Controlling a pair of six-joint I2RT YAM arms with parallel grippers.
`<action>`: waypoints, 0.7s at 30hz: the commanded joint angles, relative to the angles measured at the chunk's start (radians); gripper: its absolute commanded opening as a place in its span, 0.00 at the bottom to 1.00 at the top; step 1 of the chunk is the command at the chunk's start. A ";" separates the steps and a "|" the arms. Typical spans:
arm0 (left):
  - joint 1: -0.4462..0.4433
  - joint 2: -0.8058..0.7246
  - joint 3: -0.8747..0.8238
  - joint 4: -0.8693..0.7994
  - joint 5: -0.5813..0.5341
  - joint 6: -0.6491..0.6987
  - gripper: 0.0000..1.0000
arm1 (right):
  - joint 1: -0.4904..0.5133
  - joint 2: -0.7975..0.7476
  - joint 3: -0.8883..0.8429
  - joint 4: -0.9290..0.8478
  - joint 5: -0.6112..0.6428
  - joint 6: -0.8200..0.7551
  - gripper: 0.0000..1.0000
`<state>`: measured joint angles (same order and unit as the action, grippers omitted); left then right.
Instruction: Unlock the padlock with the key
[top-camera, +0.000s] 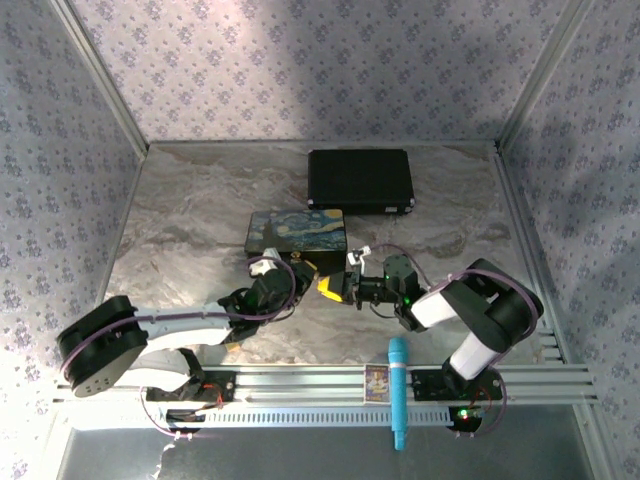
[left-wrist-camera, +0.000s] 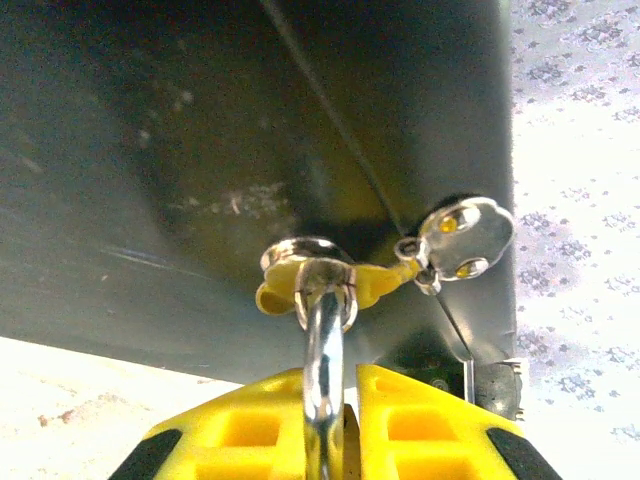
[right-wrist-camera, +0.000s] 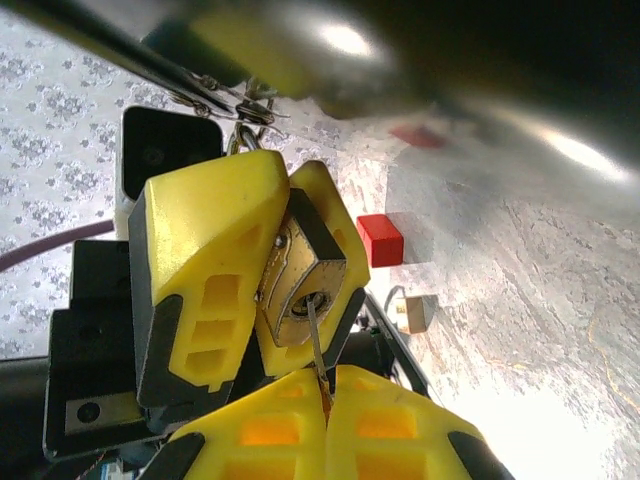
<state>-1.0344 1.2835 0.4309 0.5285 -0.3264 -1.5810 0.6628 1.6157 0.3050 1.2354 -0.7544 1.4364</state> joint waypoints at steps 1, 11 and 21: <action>-0.032 -0.048 -0.003 0.107 0.121 -0.002 0.00 | -0.034 -0.029 -0.015 -0.020 0.007 -0.062 0.00; -0.032 -0.030 0.002 0.131 0.136 -0.003 0.00 | -0.070 -0.042 -0.036 -0.034 -0.025 -0.084 0.00; -0.032 -0.003 0.013 0.117 0.136 0.010 0.00 | -0.057 -0.087 -0.015 -0.075 -0.071 -0.100 0.00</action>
<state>-1.0412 1.2739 0.4213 0.5575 -0.2554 -1.5829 0.5915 1.5566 0.2661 1.1782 -0.8429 1.3655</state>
